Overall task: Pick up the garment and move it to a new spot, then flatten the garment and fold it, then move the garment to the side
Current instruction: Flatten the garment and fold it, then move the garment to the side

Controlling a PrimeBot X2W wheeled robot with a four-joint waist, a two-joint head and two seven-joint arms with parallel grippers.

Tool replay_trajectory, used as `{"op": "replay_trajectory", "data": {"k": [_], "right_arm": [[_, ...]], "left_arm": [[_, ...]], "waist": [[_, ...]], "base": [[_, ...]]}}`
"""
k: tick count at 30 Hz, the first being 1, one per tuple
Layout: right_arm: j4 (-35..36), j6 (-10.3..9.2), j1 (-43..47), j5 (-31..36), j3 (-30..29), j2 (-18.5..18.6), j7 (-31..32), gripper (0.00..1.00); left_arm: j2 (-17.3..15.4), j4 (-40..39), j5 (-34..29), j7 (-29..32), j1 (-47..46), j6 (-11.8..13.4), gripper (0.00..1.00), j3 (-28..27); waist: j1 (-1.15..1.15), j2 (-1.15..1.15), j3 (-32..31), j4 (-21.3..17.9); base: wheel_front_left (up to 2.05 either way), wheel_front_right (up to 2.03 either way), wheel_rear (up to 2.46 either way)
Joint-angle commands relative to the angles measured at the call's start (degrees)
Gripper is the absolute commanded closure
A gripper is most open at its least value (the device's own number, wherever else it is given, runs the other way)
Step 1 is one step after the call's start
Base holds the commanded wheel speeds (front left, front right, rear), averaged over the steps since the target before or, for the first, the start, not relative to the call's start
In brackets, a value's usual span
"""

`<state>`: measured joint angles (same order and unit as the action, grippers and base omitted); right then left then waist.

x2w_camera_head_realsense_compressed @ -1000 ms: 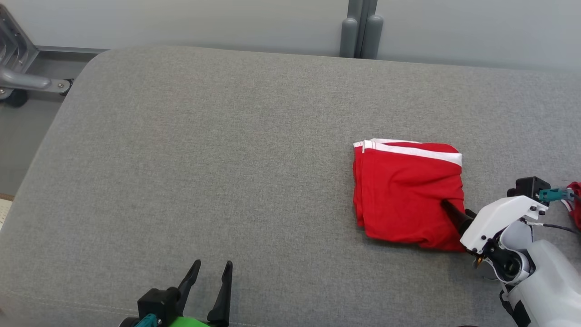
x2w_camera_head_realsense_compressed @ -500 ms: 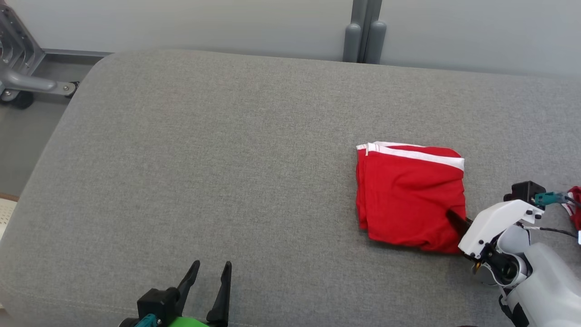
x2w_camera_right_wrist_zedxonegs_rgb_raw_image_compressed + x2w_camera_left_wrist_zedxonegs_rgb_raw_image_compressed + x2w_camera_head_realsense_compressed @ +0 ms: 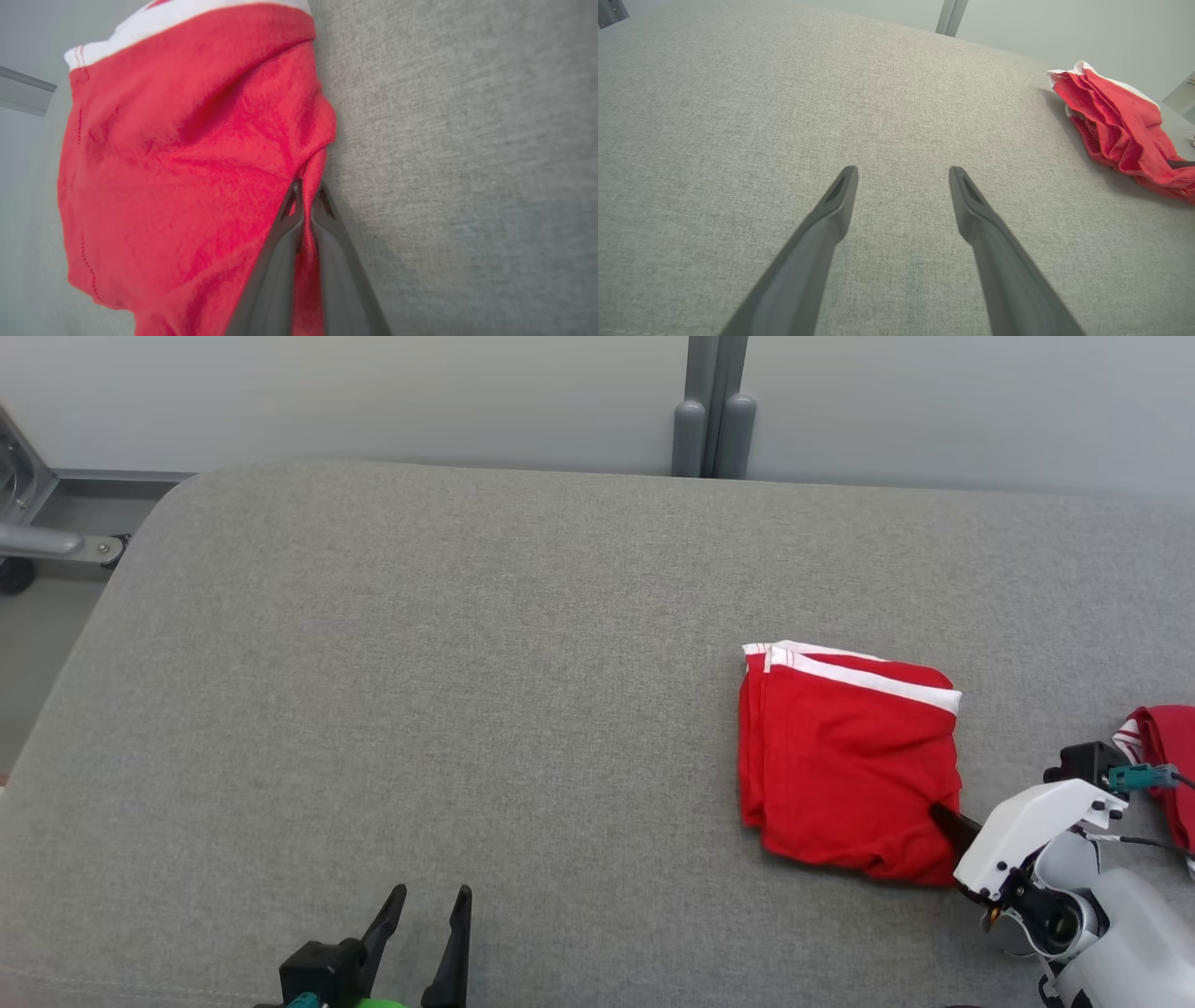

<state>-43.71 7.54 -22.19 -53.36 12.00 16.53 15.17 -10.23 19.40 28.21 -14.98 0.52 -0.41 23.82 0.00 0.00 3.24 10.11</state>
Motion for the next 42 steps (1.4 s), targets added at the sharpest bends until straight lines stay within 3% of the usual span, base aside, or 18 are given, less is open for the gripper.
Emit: {"op": "replay_trajectory", "data": {"k": [1, 2, 3, 4, 13, 18, 20, 24, 30, 37, 42], "right_arm": [[-0.1, -0.12, 1.3, -0.2, 0.3, 0.4, -0.4, 1.0], [-0.1, -0.12, 1.5, -0.1, 0.5, 0.5, -1.0, 1.0], [0.1, -0.12, 1.6, 0.4, 0.7, 0.7, -1.8, 0.43], [0.1, -0.12, 1.7, 0.9, 1.0, 0.9, -2.8, 0.0], [4.5, -0.08, -0.7, 8.6, 3.4, 4.3, -14.9, 0.0], [9.0, -0.08, 3.5, 17.7, 2.6, 5.3, -27.4, 0.0], [11.7, -0.08, 5.8, 22.3, 0.9, 5.0, -29.7, 0.0], [20.5, -0.08, 13.1, 30.8, -5.2, 2.3, -30.4, 0.0], [34.0, -0.08, 25.1, 40.6, -12.1, -5.0, -30.4, 0.0], [38.2, -0.11, 33.6, 45.9, -12.3, -9.2, -30.3, 0.0], [39.8, -0.11, 37.0, 47.8, -12.3, -10.2, -30.3, 0.0]], "left_arm": [[-0.2, 0.0, 0.1, -0.3, 0.4, 0.3, 0.0, -0.2], [-0.2, 0.0, 0.1, -0.3, 0.4, 0.3, 0.0, -0.1], [-0.2, 0.0, 0.1, -0.3, 0.4, 0.3, 0.0, -0.1], [-0.2, 0.0, 0.2, -0.2, 0.5, 0.3, 0.0, 0.0], [-0.8, -1.1, 0.4, -0.1, 1.1, 1.1, 0.0, -0.3], [-1.1, -2.2, 0.7, -0.2, 3.9, 1.8, 0.0, -1.2], [-1.2, -3.0, 0.2, -0.2, 5.0, 1.9, 0.0, -1.7], [-1.4, -4.7, -1.1, -0.2, 6.6, 1.8, 0.0, -3.7], [-0.4, -5.5, -3.2, -0.2, 8.9, 0.6, 0.0, -7.9], [1.8, -5.0, -6.3, -0.3, 10.8, -1.2, 0.0, -12.6], [3.4, -3.7, -9.0, -0.2, 11.7, -3.4, 0.0, -15.9]], "waist": [[0.0, 0.0, -0.1, -0.5], [0.0, 0.0, -0.1, -0.7], [0.0, 0.0, -0.2, -0.9], [0.0, 0.0, -0.2, -1.0], [0.0, 0.0, -0.5, -2.3], [0.0, 0.0, -3.5, -4.0], [0.0, 0.0, -4.5, -4.7], [0.0, 0.0, -5.7, -5.7], [0.0, 0.0, -7.1, -7.3], [0.0, 0.0, -8.1, -7.7], [0.0, 0.0, -8.9, -7.4]], "base": [[0.0, 0.0, 0.0], [0.0, 0.0, 0.0], [0.0, 0.0, 0.0], [0.0, 0.0, 0.0], [0.0, 0.0, 0.0], [0.0, 0.0, 0.0], [0.0, 0.0, 0.0], [0.0, 0.0, 0.0], [0.0, 0.0, 0.0], [0.0, 0.0, 0.0], [0.0, 0.0, 0.0]]}}
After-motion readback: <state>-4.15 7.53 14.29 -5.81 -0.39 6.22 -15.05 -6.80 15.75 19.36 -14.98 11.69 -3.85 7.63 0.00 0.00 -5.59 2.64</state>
